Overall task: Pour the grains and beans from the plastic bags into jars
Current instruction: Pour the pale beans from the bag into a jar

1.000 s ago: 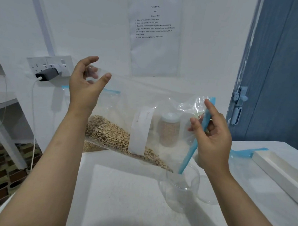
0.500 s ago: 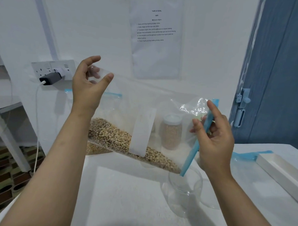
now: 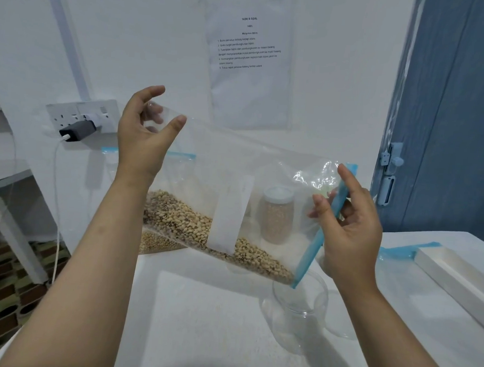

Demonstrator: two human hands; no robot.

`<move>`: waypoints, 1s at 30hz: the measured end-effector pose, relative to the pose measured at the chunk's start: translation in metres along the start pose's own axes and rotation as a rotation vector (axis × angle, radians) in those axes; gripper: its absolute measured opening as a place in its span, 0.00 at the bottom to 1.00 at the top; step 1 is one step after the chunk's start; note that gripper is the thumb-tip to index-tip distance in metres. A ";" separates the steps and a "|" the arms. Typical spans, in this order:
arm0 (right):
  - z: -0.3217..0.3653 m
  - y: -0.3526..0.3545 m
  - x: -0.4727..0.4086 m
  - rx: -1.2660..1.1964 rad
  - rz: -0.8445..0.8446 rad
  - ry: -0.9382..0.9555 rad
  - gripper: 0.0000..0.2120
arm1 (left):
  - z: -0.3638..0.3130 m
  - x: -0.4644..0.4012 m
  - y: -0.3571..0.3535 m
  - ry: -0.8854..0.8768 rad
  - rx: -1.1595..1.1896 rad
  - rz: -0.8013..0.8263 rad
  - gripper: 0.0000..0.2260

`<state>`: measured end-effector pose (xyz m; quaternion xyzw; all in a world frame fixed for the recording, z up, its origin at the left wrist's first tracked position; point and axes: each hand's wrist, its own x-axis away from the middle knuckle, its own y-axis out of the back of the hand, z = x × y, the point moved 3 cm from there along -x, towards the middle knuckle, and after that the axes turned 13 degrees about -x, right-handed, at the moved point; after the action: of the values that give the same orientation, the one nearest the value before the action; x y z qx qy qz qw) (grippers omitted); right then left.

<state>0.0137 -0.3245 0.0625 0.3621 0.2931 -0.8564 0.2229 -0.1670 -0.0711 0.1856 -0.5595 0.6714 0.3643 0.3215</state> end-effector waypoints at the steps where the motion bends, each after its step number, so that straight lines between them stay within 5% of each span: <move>1: 0.000 0.001 0.000 0.005 -0.006 -0.004 0.23 | 0.000 0.000 -0.001 -0.003 0.000 0.001 0.20; 30: 0.000 0.007 0.006 -0.010 -0.022 -0.064 0.24 | -0.002 -0.005 -0.008 -0.045 -0.009 0.024 0.23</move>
<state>0.0141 -0.3308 0.0561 0.3303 0.2939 -0.8684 0.2245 -0.1582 -0.0707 0.1898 -0.5445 0.6691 0.3835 0.3297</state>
